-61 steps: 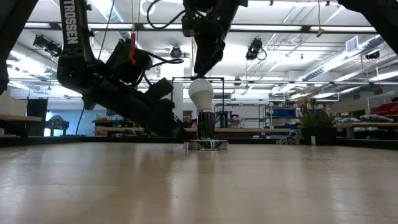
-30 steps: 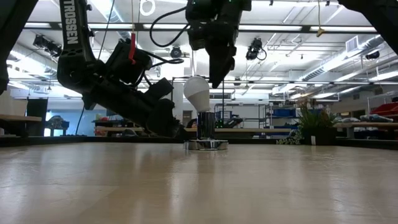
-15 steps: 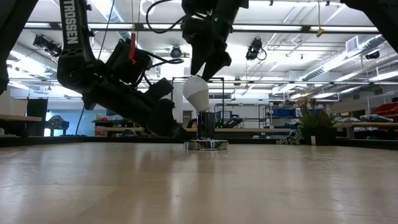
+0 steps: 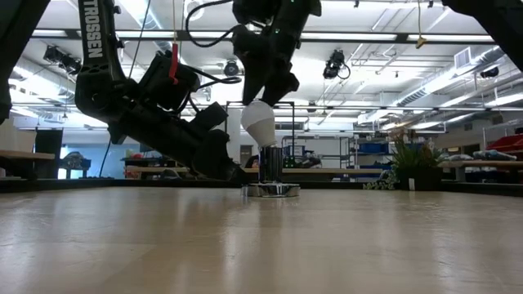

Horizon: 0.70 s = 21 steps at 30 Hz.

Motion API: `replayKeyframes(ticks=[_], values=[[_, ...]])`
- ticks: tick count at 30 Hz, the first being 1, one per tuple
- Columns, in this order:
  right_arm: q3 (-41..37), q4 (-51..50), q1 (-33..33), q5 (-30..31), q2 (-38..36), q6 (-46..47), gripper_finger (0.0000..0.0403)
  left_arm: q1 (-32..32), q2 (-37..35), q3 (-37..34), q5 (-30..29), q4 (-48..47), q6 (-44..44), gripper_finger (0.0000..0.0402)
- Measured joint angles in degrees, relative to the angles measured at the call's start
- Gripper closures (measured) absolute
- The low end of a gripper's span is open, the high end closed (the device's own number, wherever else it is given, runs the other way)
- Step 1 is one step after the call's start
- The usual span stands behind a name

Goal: Screw lightbulb
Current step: Insert the lightbulb into the lamp socket

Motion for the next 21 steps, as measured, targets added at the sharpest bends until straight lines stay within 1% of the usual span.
replayKeyframes(ticks=[3,12,18,21], values=[[0.0,0.75,0.0,1.21,-0.07,-1.45,0.0066,0.0,0.0,0.0,-0.02,0.01,0.0,0.0401],[-0.31,-0.32,0.0,0.91,-0.04,-2.22,0.0085,0.0,0.0,0.0,-0.03,0.02,-0.04,0.0401],[0.0,-5.58,0.13,0.73,-0.04,-2.05,0.0091,0.0,0.0,0.0,-0.01,0.02,-0.04,0.0401],[0.02,-6.4,0.31,0.76,-0.04,-2.03,0.0094,0.0,0.0,0.0,-0.03,0.02,-0.04,0.0401]])
